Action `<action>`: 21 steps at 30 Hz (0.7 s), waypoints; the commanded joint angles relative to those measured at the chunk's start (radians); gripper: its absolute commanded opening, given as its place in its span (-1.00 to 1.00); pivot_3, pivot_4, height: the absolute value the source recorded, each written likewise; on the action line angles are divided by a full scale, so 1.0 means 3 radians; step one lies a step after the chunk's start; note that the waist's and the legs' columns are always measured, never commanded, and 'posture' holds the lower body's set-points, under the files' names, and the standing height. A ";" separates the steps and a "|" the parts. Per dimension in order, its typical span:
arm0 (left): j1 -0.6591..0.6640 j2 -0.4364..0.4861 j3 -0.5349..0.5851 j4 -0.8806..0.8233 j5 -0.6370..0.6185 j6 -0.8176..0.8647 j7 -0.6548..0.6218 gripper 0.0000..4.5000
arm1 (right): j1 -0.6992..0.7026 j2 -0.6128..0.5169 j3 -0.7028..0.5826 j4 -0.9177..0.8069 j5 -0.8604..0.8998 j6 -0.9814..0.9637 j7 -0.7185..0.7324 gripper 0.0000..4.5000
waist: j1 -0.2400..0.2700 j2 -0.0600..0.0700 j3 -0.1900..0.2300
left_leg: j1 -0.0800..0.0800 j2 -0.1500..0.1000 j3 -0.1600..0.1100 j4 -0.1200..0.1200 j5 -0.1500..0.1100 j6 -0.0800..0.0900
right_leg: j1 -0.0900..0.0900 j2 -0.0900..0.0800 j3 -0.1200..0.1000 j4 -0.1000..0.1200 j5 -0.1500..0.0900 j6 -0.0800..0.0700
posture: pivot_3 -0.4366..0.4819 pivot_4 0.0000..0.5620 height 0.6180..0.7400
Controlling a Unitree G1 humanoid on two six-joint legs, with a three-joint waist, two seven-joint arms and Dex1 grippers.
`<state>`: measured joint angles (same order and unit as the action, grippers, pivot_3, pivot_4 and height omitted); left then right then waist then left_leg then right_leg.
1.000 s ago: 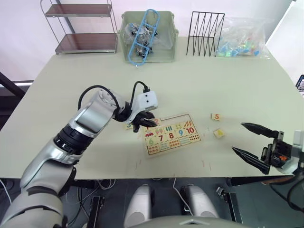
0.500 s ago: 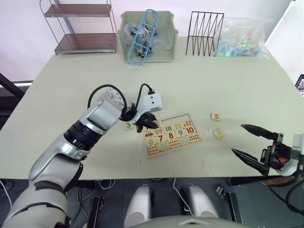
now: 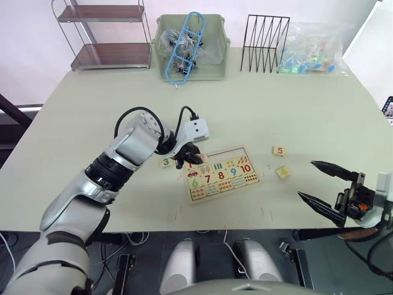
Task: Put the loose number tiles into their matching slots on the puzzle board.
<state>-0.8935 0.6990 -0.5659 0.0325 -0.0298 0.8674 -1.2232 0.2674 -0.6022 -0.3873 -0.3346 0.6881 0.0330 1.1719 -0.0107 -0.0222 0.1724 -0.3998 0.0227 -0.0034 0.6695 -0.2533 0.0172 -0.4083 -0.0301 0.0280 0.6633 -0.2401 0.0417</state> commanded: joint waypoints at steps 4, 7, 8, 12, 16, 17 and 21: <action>-0.0098 -0.0049 -0.0057 0.0006 0.0064 -0.0033 -0.0052 -0.59 | 0.0020 0.0028 -0.0006 -0.0046 0.0008 -0.0079 0.0006 1.00 | 0.0000 0.0000 0.0000 | 0.0000 0.0000 0.0000 0.0000 0.0000 0.0000 | 0.0000 0.0000 0.0000 0.0000 0.0000 0.0000 | -0.05 -0.47 0.99; -0.0126 -0.0079 -0.0076 0.0062 0.0089 -0.0064 -0.0053 -0.59 | 0.0017 0.0034 -0.0004 -0.0043 0.0007 -0.0081 -0.0001 1.00 | 0.0000 0.0000 0.0000 | 0.0000 0.0000 0.0000 0.0000 0.0000 0.0000 | 0.0000 0.0000 0.0000 0.0000 0.0000 0.0000 | -0.05 -0.47 0.99; -0.0132 -0.0085 -0.0078 0.0075 0.0096 -0.0071 -0.0056 -0.59 | 0.0017 0.0038 -0.0005 -0.0044 0.0012 -0.0079 -0.0009 1.00 | 0.0000 0.0000 0.0000 | 0.0000 0.0000 0.0001 0.0000 0.0000 0.0000 | 0.0000 0.0000 0.0000 0.0000 0.0000 0.0000 | -0.05 -0.47 0.99; -0.0140 -0.0093 -0.0075 0.0091 0.0121 -0.0075 -0.0080 -0.59 | 0.0013 0.0037 -0.0016 -0.0037 0.0022 -0.0073 -0.0018 1.00 | 0.0000 0.0000 0.0000 | 0.0000 0.0000 0.0000 0.0000 0.0000 0.0000 | 0.0000 0.0000 0.0000 0.0000 0.0000 0.0000 | -0.05 -0.47 0.99; -0.0137 -0.0095 -0.0076 0.0076 0.0130 -0.0064 -0.0104 -0.59 | 0.0006 0.0038 -0.0019 -0.0037 0.0023 -0.0071 -0.0029 1.00 | 0.0000 0.0000 0.0000 | 0.0000 0.0000 0.0000 0.0000 0.0000 0.0000 | 0.0000 0.0000 0.0000 0.0000 0.0000 0.0000 | -0.05 -0.47 0.99; -0.0135 -0.0094 -0.0077 0.0071 0.0131 -0.0063 -0.0109 -0.59 | 0.0005 0.0039 -0.0018 -0.0039 0.0023 -0.0070 -0.0032 1.00 | 0.0000 0.0000 0.0000 | 0.0000 0.0000 0.0000 0.0000 0.0000 0.0000 | 0.0000 0.0000 0.0000 0.0000 0.0000 0.0000 | -0.05 -0.47 0.99; -0.0135 -0.0086 -0.0076 0.0040 0.0114 -0.0012 -0.0150 -0.59 | -0.0007 0.0035 -0.0015 -0.0038 0.0024 -0.0065 -0.0039 1.00 | 0.0000 0.0000 0.0000 | 0.0000 0.0000 0.0000 0.0000 0.0000 0.0000 | 0.0000 0.0000 0.0000 0.0001 0.0000 0.0000 | -0.05 -0.47 0.99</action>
<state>-0.9095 0.6704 -0.5898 0.0639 0.0059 0.8587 -1.2526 0.2687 -0.5902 -0.3758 -0.3346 0.6839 0.0283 1.1658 -0.0108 -0.0222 0.1724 -0.3997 0.0226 -0.0035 0.6696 -0.2533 0.0172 -0.4083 -0.0301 0.0280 0.6635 -0.2401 0.0417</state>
